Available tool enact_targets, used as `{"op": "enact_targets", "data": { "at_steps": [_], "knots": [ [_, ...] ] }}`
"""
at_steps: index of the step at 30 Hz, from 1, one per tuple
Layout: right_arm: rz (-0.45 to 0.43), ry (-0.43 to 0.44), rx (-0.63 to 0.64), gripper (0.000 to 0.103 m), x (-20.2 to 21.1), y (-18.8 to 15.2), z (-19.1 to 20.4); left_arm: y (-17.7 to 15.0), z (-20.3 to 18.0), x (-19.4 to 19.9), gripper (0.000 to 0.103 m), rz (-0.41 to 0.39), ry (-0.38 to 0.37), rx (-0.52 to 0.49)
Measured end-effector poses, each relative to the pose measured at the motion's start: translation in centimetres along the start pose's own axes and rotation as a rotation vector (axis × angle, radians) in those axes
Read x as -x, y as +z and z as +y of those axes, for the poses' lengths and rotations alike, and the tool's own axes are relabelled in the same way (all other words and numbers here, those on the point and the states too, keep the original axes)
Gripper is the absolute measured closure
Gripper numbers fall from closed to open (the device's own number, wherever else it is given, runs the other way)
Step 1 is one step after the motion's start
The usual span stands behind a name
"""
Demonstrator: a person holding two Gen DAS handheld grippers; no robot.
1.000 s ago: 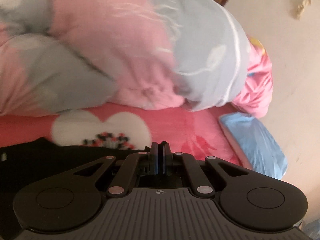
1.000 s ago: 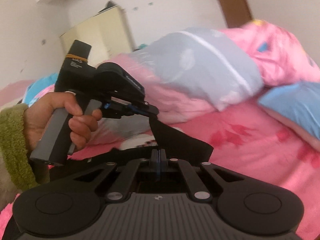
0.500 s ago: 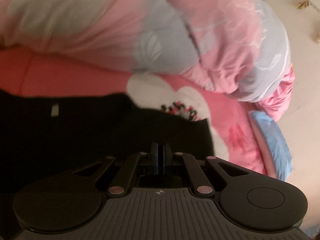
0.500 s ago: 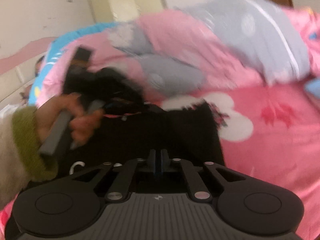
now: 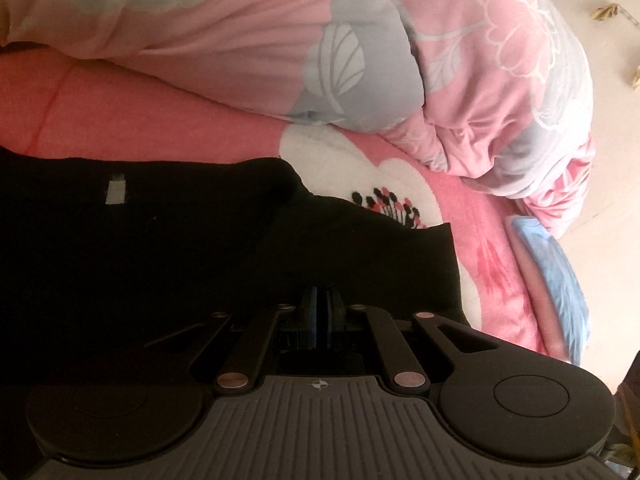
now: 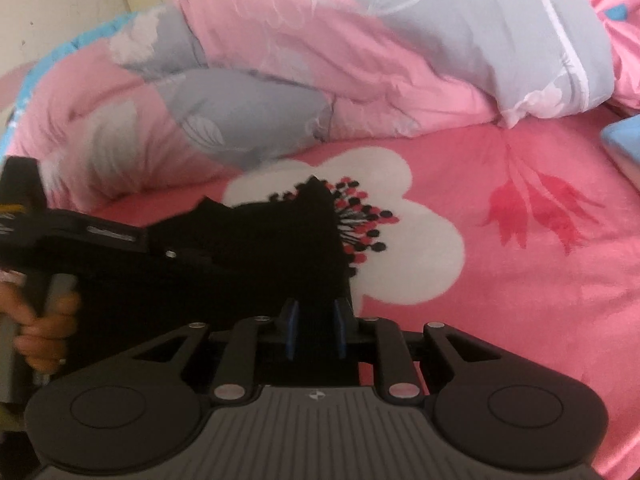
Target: Fold clothes
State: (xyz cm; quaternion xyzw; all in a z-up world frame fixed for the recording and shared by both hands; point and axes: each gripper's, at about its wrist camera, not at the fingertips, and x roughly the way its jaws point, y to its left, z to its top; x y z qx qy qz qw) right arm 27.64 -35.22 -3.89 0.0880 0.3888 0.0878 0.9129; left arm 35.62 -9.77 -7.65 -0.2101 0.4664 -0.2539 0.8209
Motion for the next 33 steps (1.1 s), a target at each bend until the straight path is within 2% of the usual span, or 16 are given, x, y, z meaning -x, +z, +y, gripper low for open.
{"op": "enact_targets", "data": {
  "at_steps": [3,4,7,12,15,20,24,29,31,33],
  "knots": [
    [-0.029,0.015,0.019,0.086,0.0,-0.1,0.1,0.0,0.1,-0.1,0.099,-0.001,-0.003,-0.002],
    [-0.039,0.022,0.027,0.092,0.3,-0.1,0.2,0.0,0.2,-0.1,0.099,-0.002,-0.003,-0.001],
    [-0.068,0.043,0.06,0.1,1.1,-0.1,0.8,-0.1,0.2,-0.2,0.099,-0.003,-0.003,0.0],
    [-0.105,0.06,0.141,0.1,2.2,-0.3,2.1,0.0,0.3,-0.3,0.099,-0.004,-0.005,0.008],
    [-0.113,0.131,0.219,0.1,2.7,-0.9,3.3,0.1,0.3,-0.4,0.099,-0.001,-0.007,0.013],
    [-0.088,0.206,0.464,0.1,3.9,-3.7,6.2,0.2,0.3,-0.5,0.099,0.001,-0.009,0.016],
    [-0.058,0.211,0.555,0.1,4.8,-5.1,6.9,0.2,0.2,-0.4,0.099,0.0,-0.008,0.017],
    [-0.097,0.15,0.562,0.094,5.7,-5.5,7.2,0.3,0.2,-0.3,0.099,0.003,-0.007,0.034],
    [-0.12,0.113,0.575,0.077,5.5,-5.7,7.5,0.3,0.2,-0.3,0.099,0.006,-0.004,0.041],
    [-0.126,0.114,0.601,0.068,5.1,-5.9,8.1,0.3,0.1,-0.3,0.099,0.007,0.003,0.038]
  ]
}}
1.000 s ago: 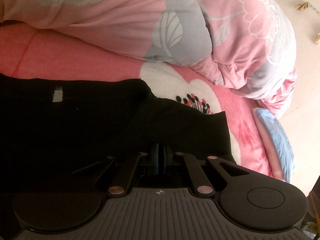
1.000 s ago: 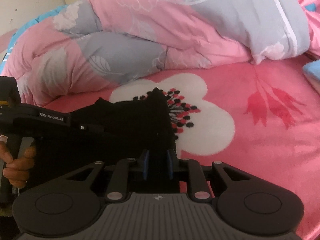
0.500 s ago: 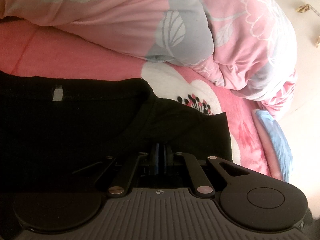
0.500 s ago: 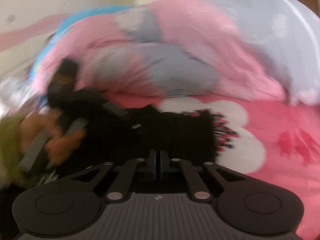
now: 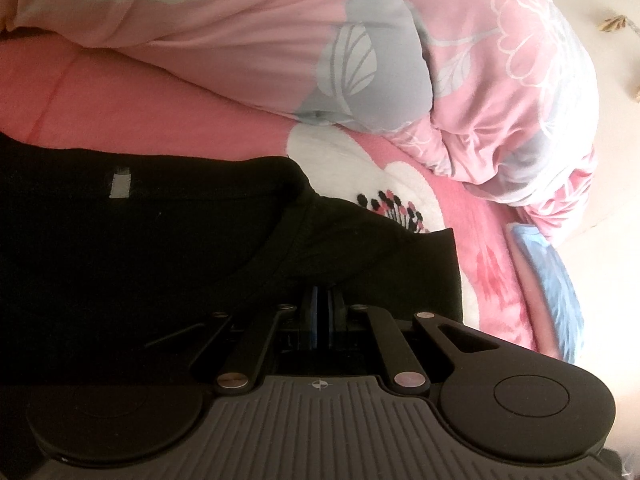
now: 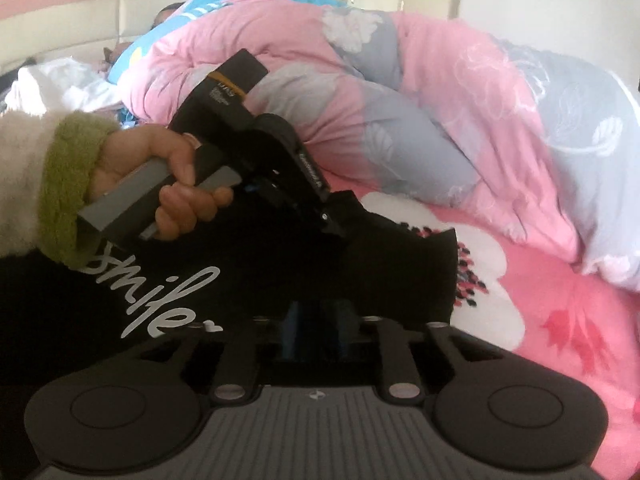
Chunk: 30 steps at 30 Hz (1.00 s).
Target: Fold clothes
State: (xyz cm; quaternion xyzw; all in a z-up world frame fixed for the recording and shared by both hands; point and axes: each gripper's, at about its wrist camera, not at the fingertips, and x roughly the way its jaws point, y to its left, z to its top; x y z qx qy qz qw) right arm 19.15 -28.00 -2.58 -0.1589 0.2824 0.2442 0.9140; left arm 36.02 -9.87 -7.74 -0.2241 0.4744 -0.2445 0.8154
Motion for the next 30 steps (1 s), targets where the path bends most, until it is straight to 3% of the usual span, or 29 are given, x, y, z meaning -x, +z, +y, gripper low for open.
{"op": "enact_targets", "data": {
  "at_steps": [5,6,8,9,16,23,30],
  "knots": [
    [0.036,-0.06,0.093,0.069,-2.7,0.0,1.8,0.0,-0.1,0.0,0.099,-0.003,0.009,-0.006],
    [0.048,-0.067,0.082,0.075,-3.4,-0.1,1.7,0.0,-0.1,0.0,0.099,-0.004,0.006,-0.004],
    [0.047,-0.068,0.026,0.099,-3.8,0.0,1.1,-0.1,0.1,0.1,0.099,-0.008,-0.003,0.0],
    [0.045,-0.068,-0.003,0.102,-4.0,0.0,0.8,-0.1,0.2,0.2,0.099,-0.013,-0.011,-0.001],
    [-0.067,-0.04,-0.051,0.103,0.3,0.3,1.2,0.0,0.7,2.2,0.1,-0.075,-0.058,-0.024],
    [-0.034,0.013,-0.027,0.103,0.7,-1.0,2.3,-0.9,0.4,2.7,0.1,-0.056,-0.016,-0.058],
    [-0.027,0.038,-0.029,0.103,0.9,-1.6,3.4,-1.6,-0.2,4.2,0.1,-0.106,0.001,-0.086]
  ]
}}
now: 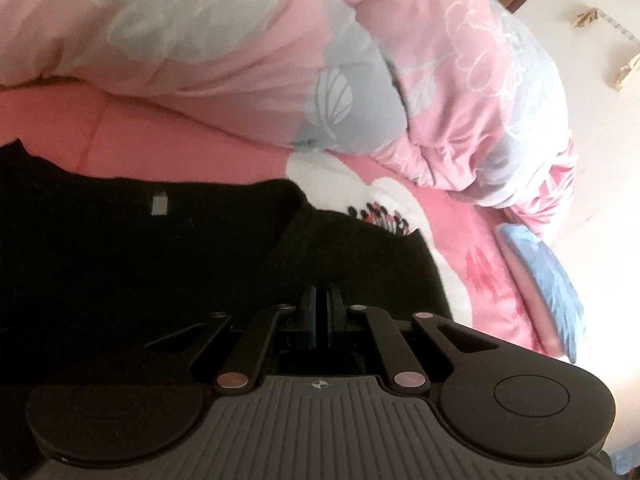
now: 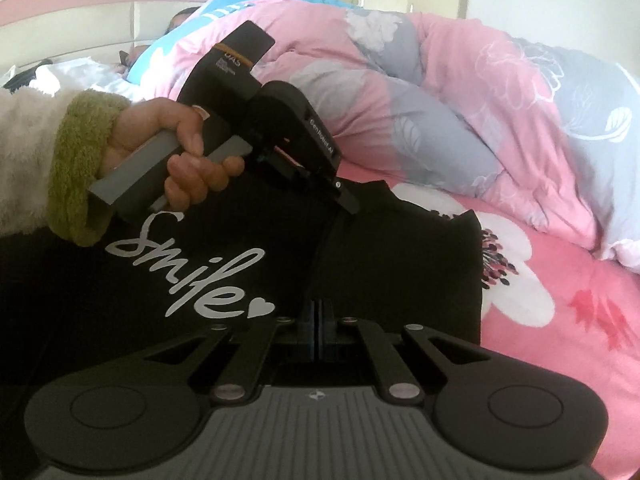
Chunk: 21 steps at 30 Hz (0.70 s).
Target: Fold clothes
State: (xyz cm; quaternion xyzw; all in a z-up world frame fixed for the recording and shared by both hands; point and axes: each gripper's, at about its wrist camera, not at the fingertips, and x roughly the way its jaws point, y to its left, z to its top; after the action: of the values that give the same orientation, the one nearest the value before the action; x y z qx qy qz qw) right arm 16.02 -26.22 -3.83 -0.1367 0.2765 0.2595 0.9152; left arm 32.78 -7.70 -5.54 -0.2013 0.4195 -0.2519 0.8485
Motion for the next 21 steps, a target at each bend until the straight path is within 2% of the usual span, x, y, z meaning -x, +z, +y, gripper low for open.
{"op": "enact_targets", "data": {
  "at_steps": [6,16,21],
  "knots": [
    [-0.007,0.022,-0.017,0.103,-0.1,-0.4,0.4,-0.5,0.4,0.4,0.1,-0.013,0.035,0.019],
    [-0.028,0.03,0.006,0.103,0.6,-0.3,-0.1,-2.1,0.9,1.9,0.1,-0.071,0.047,0.054],
    [-0.033,0.032,0.011,0.103,1.0,-0.3,-0.2,-2.5,0.7,2.8,0.1,-0.095,0.055,0.039]
  ]
}}
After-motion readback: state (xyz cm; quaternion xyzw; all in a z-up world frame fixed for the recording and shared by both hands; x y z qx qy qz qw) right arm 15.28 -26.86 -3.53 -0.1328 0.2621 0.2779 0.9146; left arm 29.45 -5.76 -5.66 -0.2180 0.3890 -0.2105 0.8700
